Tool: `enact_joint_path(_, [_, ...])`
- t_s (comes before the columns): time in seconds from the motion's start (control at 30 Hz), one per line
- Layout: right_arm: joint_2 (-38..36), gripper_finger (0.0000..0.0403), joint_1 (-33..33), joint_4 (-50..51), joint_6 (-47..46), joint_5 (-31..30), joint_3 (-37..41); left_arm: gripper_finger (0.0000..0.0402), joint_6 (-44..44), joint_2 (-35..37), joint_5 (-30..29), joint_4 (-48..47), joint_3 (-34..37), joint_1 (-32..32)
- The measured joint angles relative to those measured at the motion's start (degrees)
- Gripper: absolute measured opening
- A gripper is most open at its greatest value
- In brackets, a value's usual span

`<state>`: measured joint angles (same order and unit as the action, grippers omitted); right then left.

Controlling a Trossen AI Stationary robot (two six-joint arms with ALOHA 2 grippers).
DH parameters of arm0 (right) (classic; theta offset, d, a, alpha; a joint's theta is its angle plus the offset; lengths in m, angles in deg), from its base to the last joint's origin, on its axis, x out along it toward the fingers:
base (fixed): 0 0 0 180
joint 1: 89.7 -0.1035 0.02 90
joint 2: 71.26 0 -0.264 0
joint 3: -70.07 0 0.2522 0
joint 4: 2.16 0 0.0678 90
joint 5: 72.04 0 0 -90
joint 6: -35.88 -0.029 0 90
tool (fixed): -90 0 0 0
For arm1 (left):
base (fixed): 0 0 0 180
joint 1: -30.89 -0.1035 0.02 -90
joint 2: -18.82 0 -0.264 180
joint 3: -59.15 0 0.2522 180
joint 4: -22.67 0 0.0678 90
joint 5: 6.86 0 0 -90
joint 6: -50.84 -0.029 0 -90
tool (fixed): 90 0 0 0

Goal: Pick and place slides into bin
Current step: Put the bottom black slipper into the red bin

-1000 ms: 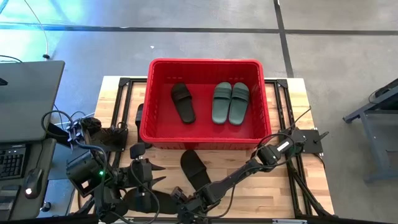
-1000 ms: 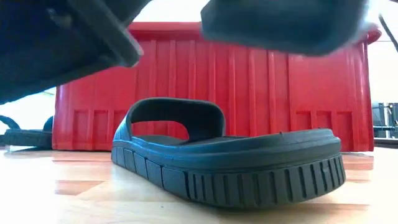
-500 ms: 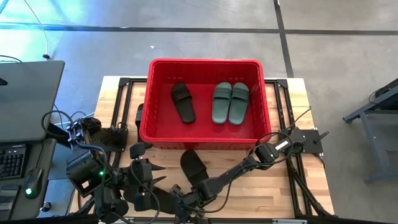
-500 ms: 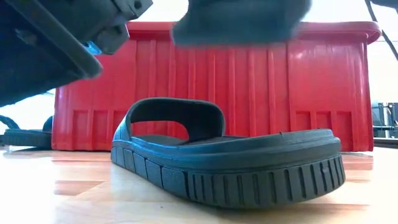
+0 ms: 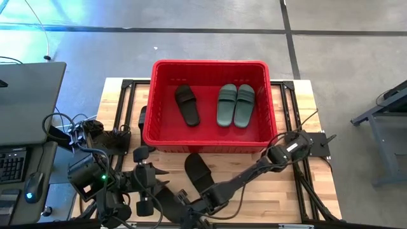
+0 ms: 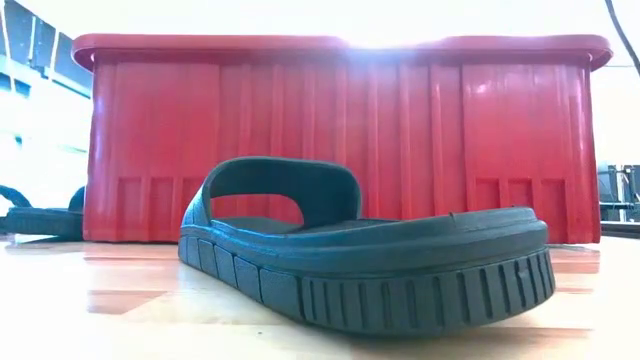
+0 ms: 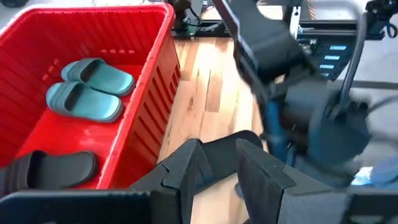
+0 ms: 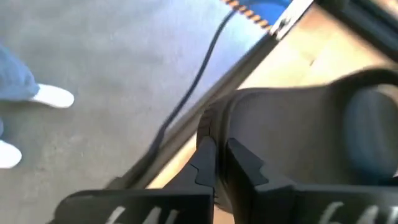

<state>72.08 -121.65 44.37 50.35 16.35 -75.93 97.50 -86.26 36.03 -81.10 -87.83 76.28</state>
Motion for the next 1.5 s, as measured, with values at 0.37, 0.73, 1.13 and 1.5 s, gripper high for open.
enact_joint_path(0.37, [-10.1,0.0000,-0.8,-0.3,-3.0,-1.9,0.0,0.0099,-1.9,3.0,-10.1,0.1,0.0,0.0])
enact_joint_path(0.73, [-22.3,0.0000,-1.9,-0.4,-1.3,-10.4,-0.1,0.0099,-3.9,8.9,-16.2,0.3,0.0,0.0])
enact_joint_path(1.13, [-33.6,0.0002,-0.6,11.5,11.0,-47.4,-0.2,0.0099,-6.4,9.8,-18.0,0.5,0.0,0.0])
enact_joint_path(1.5, [-36.6,0.0001,14.9,31.5,2.0,-34.2,0.0,0.0099,-9.3,9.8,-17.5,0.3,0.0,0.0])
